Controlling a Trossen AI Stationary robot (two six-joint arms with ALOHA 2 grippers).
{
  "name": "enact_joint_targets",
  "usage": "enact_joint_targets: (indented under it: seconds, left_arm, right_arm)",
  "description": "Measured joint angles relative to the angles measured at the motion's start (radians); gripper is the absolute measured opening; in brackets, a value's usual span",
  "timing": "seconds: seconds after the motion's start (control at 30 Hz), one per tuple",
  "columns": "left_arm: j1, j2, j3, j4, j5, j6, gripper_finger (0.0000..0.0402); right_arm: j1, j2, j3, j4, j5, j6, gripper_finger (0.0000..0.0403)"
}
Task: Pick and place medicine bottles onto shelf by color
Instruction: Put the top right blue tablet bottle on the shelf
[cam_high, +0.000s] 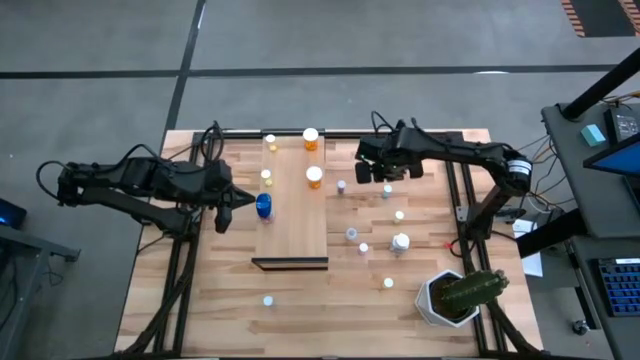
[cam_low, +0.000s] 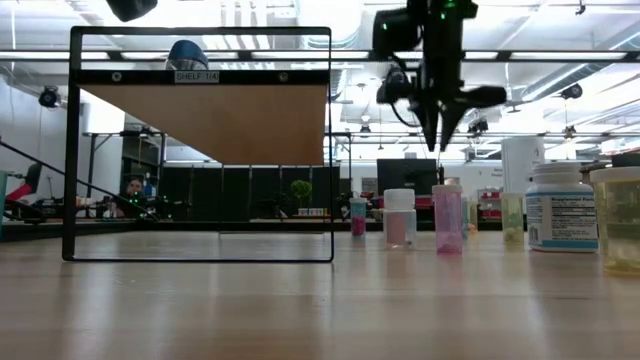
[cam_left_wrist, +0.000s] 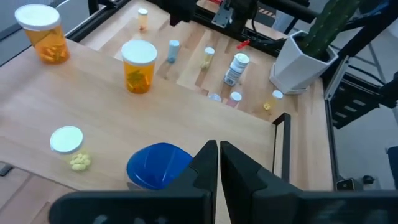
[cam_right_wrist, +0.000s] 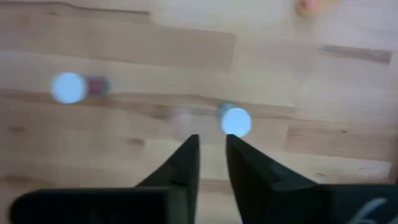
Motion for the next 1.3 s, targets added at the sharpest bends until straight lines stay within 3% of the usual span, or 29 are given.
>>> enact_joint_targets:
  seconds: [0.27,0.4,0.87,1.3]
  left_arm:
    - [0.000,-0.001,0.000,0.000,-0.025,0.001,0.0001]
    - [0.000,0.001,0.000,0.000,-0.026,0.001,0.0001]
    - [0.000,0.011,-0.001,0.000,-0.028,-0.002,0.0001]
    - [0.000,0.020,-0.001,0.000,-0.029,-0.002,0.0001]
  right_arm:
    - [-0.025,0.000,-0.141,0.050,-0.032,0.000,0.0188]
    - [-0.025,0.000,-0.200,0.142,-0.022,-0.004,0.0202]
    - [-0.025,0.011,-0.325,0.282,-0.006,0.004,0.0200]
    - [-0.025,0.012,-0.321,0.324,-0.006,-0.014,0.0099]
